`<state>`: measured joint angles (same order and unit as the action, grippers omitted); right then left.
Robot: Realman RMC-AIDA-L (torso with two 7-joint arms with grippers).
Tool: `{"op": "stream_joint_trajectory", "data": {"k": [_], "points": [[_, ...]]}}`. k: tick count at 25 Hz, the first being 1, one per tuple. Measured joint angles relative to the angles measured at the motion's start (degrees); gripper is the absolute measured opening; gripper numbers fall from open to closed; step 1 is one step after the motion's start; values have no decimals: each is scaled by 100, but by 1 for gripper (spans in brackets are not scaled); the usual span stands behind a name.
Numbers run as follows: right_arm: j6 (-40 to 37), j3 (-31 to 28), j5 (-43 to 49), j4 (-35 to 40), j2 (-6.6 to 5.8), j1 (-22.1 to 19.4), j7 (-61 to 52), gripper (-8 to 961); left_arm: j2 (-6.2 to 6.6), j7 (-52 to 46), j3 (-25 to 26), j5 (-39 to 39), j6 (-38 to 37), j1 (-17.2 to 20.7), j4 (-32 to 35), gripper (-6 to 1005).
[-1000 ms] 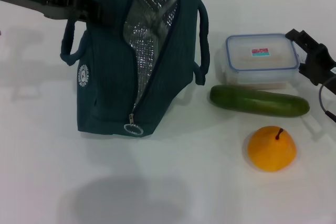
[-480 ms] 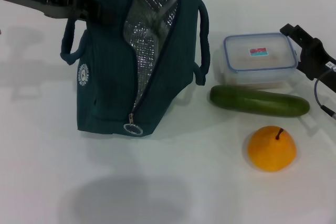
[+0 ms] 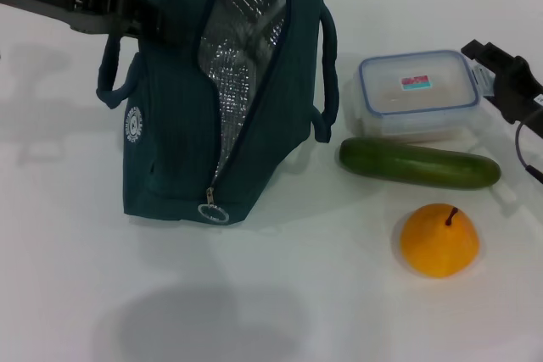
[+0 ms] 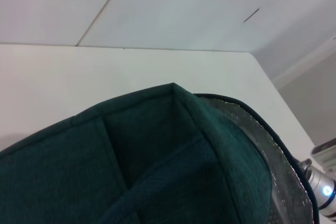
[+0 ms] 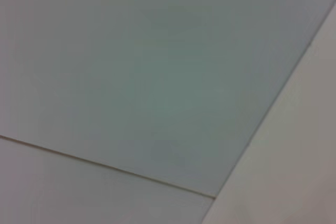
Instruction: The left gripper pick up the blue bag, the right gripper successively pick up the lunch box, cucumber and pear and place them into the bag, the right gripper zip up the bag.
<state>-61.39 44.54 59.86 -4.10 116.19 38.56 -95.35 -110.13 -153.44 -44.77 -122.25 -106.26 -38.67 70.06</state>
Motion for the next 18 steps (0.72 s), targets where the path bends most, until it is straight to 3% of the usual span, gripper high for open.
{"op": "stream_joint_trajectory", "data": {"k": [7, 13, 18], "points": [[-1, 68, 46, 202, 0, -37, 53, 430, -10, 72, 17, 0, -15, 50, -3, 41], [57, 74, 53, 197, 0, -33, 183, 210, -18, 98, -3, 1, -18, 62, -2, 41], [68, 105, 59, 190, 0, -34, 260, 90, -25, 140, -6, 13, -18, 71, -1, 41]]}}
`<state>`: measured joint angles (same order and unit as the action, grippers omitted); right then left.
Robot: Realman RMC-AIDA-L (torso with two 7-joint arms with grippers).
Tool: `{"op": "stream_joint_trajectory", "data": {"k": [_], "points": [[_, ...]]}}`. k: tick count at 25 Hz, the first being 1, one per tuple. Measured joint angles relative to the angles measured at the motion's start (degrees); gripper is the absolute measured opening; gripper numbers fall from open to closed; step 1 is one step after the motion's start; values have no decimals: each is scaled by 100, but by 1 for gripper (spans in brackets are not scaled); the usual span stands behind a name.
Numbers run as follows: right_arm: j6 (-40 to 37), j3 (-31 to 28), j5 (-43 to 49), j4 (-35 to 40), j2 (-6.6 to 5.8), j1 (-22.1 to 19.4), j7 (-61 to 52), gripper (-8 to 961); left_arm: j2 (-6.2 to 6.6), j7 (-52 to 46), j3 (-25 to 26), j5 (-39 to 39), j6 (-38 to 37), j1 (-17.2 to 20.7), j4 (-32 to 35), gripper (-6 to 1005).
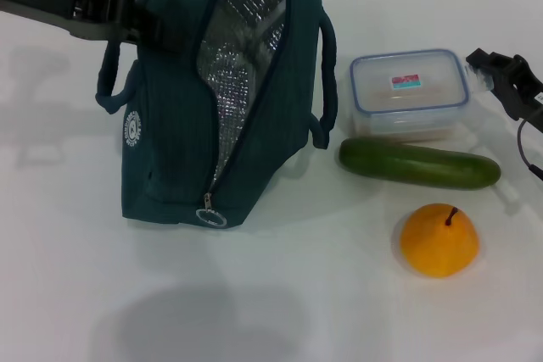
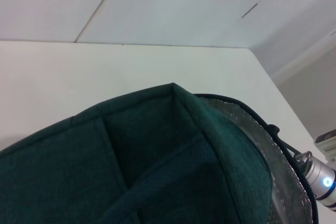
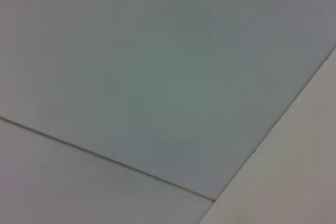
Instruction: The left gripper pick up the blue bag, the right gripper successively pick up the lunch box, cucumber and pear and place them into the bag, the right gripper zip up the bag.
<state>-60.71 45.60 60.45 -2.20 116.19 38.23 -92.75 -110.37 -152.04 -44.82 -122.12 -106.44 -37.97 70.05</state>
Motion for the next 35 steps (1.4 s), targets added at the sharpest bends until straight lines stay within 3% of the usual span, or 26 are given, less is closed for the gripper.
{"op": "stream_joint_trajectory", "data": {"k": [15, 35], "points": [[-584, -21, -33, 50, 0, -231, 605, 90, -13, 7, 1, 17, 0, 21, 0, 41], [-1650, -36, -368, 296, 0, -608, 561, 89, -24, 7, 27, -9, 0, -26, -66, 41]]}}
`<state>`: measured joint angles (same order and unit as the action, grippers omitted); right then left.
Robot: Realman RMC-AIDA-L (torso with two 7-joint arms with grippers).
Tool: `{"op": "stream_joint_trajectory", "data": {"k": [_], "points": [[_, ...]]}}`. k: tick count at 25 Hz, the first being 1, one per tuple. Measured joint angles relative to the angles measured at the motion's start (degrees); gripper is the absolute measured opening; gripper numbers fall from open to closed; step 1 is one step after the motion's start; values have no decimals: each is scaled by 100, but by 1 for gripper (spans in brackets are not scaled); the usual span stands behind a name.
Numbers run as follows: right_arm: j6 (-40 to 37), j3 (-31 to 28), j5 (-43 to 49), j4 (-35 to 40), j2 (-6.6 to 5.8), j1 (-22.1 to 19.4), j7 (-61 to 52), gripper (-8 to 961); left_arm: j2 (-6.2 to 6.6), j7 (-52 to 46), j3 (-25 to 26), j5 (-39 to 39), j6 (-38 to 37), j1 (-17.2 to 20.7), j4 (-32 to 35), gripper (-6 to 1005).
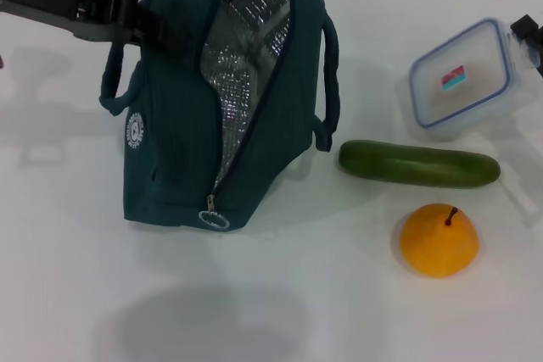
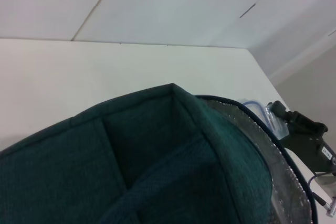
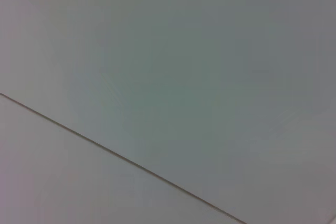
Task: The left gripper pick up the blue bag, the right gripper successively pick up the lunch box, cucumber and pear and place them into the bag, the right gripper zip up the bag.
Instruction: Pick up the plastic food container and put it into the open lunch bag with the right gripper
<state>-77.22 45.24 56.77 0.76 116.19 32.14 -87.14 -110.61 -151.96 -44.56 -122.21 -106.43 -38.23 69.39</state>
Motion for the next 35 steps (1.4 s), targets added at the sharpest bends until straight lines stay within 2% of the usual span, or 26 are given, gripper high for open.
{"op": "stream_joint_trajectory", "data": {"k": [15, 22, 30, 35], "points": [[-619, -15, -395, -76, 0, -23, -81, 89, 22, 50, -1, 37, 10, -16, -149, 41], [-987, -59, -622, -11, 0, 83, -347, 89, -7, 53, 8, 46, 27, -43, -235, 41], [-1505, -68, -871, 6, 0, 658, -658, 88, -28, 2, 9, 68, 22, -144, -370, 40], [-1678, -68, -947, 6, 0, 1116, -782, 88, -85, -31, -12, 105, 5, -201, -401, 40]]}}
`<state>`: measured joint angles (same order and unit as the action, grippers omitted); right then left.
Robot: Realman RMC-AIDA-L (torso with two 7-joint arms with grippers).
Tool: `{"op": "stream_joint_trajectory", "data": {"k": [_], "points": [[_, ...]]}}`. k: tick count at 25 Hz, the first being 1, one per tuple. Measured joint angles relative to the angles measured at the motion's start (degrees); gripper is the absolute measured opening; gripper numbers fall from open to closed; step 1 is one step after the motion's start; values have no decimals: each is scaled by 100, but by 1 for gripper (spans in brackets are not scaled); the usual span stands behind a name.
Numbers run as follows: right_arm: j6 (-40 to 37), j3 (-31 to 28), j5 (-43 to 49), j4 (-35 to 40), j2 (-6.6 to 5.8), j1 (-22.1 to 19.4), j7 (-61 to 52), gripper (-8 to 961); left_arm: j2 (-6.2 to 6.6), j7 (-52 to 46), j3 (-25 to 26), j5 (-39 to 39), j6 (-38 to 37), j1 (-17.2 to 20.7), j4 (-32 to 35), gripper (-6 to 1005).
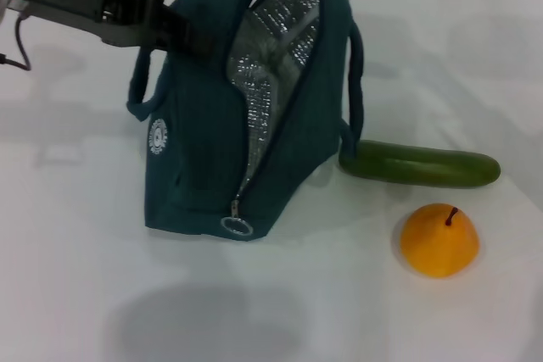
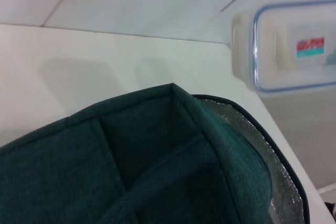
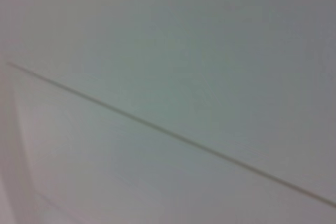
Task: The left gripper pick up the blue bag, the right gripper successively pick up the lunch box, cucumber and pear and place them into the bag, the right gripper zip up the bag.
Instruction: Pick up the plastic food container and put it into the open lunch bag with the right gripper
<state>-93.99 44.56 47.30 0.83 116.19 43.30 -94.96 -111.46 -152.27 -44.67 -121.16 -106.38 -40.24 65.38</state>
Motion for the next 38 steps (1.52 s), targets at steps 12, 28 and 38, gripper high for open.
{"op": "stream_joint_trajectory", "data": {"k": [12, 28, 38], "points": [[-90, 173, 60, -209, 0, 953, -208, 88, -175, 171, -15, 35, 47, -263, -367, 40], [-263, 246, 849, -818, 0, 885, -167, 87, -246, 248, 99, 236, 356, -62, -543, 40], [169, 251, 1476, -755, 0, 647, -124, 87, -258, 257, 100, 324, 427, -6, -634, 40]]}}
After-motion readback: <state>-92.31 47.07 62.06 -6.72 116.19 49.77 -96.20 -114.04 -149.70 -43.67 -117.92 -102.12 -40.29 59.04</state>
